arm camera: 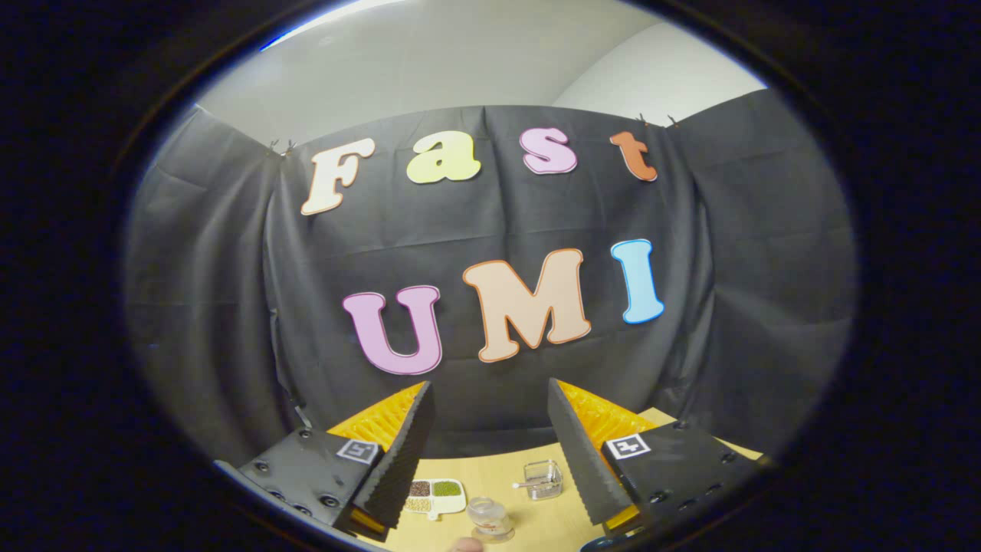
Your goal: Take the bottle from table, then pour the juice into the cup, finally place the bottle on the coaster
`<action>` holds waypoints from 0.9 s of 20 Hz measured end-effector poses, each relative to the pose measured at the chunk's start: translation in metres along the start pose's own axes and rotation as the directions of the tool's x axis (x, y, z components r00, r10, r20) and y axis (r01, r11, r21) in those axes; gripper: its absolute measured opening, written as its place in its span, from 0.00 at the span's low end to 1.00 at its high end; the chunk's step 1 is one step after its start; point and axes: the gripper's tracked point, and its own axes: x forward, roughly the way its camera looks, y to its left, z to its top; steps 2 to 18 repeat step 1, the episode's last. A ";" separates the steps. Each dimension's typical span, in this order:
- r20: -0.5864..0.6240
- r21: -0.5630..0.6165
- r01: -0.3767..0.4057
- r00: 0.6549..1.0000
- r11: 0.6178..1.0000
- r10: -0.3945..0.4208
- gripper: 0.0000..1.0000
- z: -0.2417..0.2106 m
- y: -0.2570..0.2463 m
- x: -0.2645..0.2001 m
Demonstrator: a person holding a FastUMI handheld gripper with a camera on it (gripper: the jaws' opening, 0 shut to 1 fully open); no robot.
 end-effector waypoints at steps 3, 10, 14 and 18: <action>0.005 -0.003 -0.011 1.000 1.000 0.011 0.91 0.001 0.001 -0.002; 0.005 -0.003 -0.011 1.000 1.000 0.011 0.91 0.001 0.001 -0.002; 0.005 -0.003 -0.011 1.000 1.000 0.011 0.91 0.001 0.001 -0.002; 0.005 -0.003 -0.011 1.000 1.000 0.011 0.91 0.001 0.001 -0.002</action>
